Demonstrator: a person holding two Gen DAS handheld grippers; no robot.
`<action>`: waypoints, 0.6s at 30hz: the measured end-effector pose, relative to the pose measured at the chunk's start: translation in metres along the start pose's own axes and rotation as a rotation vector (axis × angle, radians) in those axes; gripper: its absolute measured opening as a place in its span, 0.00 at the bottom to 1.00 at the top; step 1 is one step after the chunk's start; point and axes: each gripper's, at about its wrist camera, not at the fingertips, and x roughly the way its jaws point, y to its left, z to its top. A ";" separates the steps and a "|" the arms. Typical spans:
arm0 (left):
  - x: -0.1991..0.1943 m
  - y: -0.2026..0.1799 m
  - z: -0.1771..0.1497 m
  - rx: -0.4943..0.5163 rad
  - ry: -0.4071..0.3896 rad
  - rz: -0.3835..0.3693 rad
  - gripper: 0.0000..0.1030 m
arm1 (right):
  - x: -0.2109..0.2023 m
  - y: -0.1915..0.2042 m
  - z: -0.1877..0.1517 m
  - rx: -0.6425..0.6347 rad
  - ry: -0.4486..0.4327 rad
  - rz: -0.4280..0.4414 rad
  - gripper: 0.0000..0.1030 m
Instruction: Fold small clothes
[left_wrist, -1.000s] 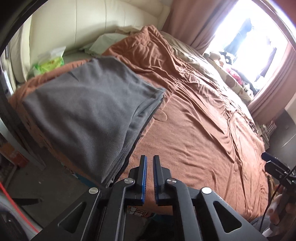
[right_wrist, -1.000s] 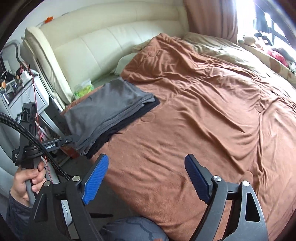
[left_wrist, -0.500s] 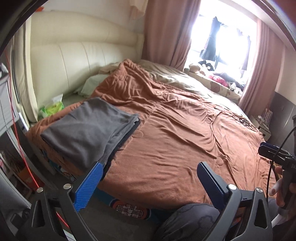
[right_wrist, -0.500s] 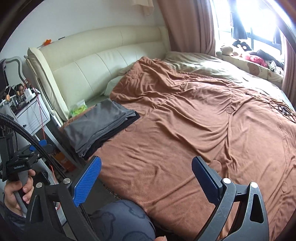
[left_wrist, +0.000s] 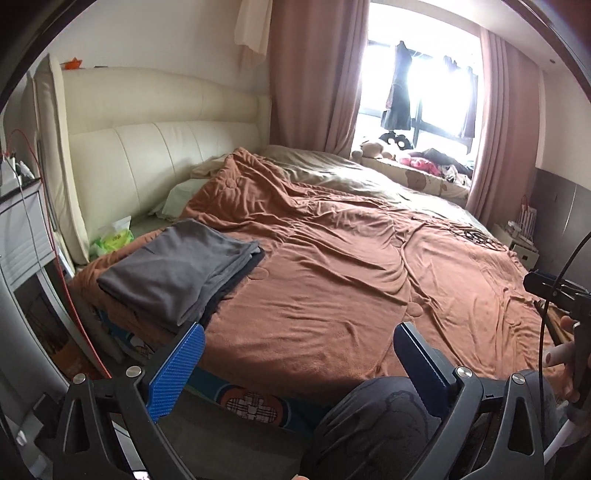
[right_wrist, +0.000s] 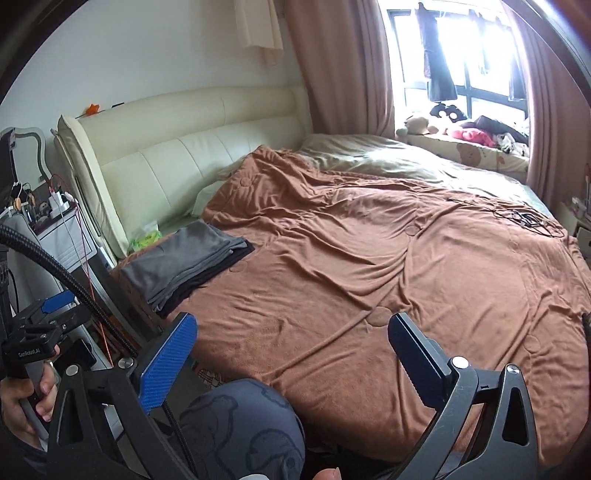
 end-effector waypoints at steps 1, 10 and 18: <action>-0.004 -0.004 -0.002 0.005 -0.007 0.000 1.00 | -0.005 0.000 -0.004 -0.001 -0.005 -0.004 1.00; -0.030 -0.032 -0.021 0.075 -0.071 -0.014 1.00 | -0.044 -0.001 -0.042 -0.028 -0.057 -0.062 1.00; -0.041 -0.045 -0.035 0.095 -0.126 -0.028 1.00 | -0.059 0.001 -0.072 -0.017 -0.109 -0.095 1.00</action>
